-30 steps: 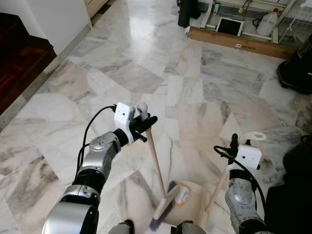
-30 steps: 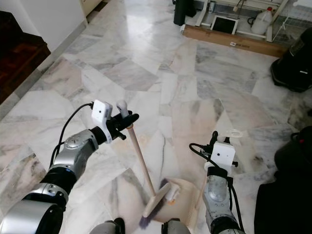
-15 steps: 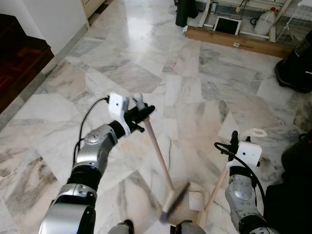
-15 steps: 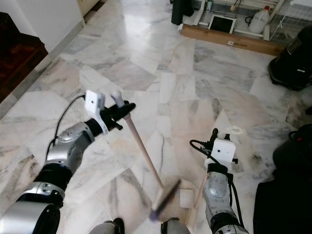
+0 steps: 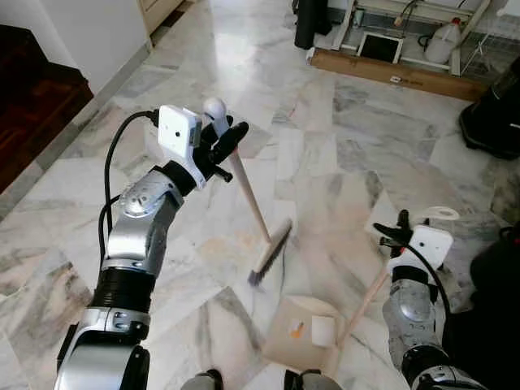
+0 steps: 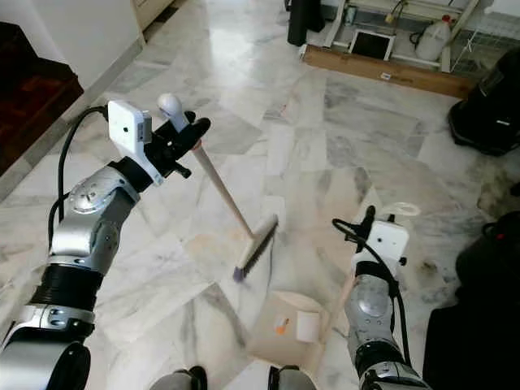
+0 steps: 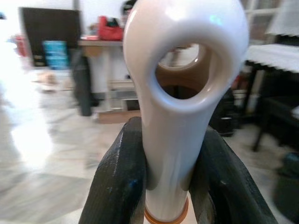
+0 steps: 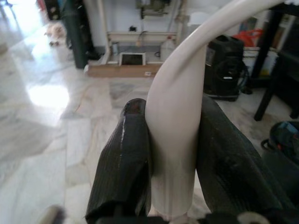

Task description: Sweep floor

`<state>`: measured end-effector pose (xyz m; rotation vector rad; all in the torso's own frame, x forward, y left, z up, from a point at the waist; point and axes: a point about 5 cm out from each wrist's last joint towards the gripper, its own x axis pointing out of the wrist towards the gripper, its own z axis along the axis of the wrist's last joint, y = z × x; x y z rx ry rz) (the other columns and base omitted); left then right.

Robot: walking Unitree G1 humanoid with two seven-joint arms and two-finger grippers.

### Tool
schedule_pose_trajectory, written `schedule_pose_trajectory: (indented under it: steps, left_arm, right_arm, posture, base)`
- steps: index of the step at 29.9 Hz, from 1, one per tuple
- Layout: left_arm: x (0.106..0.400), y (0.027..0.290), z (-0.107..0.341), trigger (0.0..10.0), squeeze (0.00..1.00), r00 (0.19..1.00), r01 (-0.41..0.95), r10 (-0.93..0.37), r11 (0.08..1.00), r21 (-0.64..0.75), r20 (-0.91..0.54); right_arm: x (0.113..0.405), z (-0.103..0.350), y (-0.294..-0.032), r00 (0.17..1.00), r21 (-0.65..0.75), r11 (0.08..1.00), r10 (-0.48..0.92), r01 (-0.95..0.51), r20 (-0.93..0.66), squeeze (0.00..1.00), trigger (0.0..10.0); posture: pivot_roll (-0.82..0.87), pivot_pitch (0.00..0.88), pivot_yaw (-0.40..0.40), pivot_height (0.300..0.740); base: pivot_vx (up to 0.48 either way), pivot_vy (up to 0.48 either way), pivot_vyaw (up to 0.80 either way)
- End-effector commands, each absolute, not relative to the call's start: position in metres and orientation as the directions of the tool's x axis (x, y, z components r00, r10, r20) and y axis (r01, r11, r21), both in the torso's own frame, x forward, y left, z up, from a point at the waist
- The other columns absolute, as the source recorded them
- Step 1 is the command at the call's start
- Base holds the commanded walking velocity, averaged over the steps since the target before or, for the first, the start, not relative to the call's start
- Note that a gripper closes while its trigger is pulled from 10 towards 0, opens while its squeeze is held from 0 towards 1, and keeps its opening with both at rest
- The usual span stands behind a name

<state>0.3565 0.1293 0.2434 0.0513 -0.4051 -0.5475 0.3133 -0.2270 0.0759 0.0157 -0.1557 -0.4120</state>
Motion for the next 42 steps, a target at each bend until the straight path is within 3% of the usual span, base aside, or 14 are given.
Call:
schedule_pose_trajectory:
  steps: [1,8,14,25,31,42]
  left_arm:
    - [0.356,0.137,0.239,10.0,0.0,0.807,0.441,-0.454,0.889,0.126,0.378]
    - [0.358,0.139,0.21,10.0,0.0,0.879,0.333,-0.361,0.932,0.141,0.312]
    - [0.351,0.137,0.193,10.0,0.0,0.892,0.306,-0.344,0.937,0.166,0.295]
    - [0.348,0.13,0.197,10.0,0.0,0.879,0.271,-0.316,0.947,0.171,0.358]
    - [0.345,0.117,0.198,10.0,0.0,0.851,0.325,-0.379,0.924,0.202,0.365]
    - [0.342,0.116,0.192,10.0,0.0,0.869,0.276,-0.323,0.945,0.176,0.375]
  right_arm:
    - [0.317,0.086,-0.234,0.886,0.107,0.903,-0.429,0.417,0.173,0.0,10.0]
    - [0.323,0.102,-0.24,0.862,0.186,0.888,-0.455,0.42,0.224,0.0,10.0]
    - [0.326,0.113,-0.24,0.863,0.22,0.899,-0.43,0.38,0.266,0.0,10.0]
    - [0.322,0.14,-0.237,0.843,0.231,0.926,-0.368,0.297,0.393,0.0,10.0]
    - [0.317,0.14,-0.235,0.855,0.212,0.94,-0.334,0.269,0.396,0.0,10.0]
    - [0.306,0.146,-0.232,0.848,0.206,0.939,-0.337,0.274,0.41,0.0,10.0]
  posture:
    - [0.15,0.074,-0.019,0.74]
    - [0.13,0.052,-0.02,0.74]
    - [0.12,0.072,-0.034,0.74]
    - [0.09,0.09,-0.04,0.74]
    - [0.09,0.088,-0.033,0.74]
    - [0.08,0.05,-0.023,0.74]
  base:
    - [0.0,0.0,0.0]
    - [0.0,0.0,0.0]
    - [0.0,0.0,0.0]
    - [0.0,0.0,0.0]
    - [0.0,0.0,0.0]
    - [0.0,0.0,0.15]
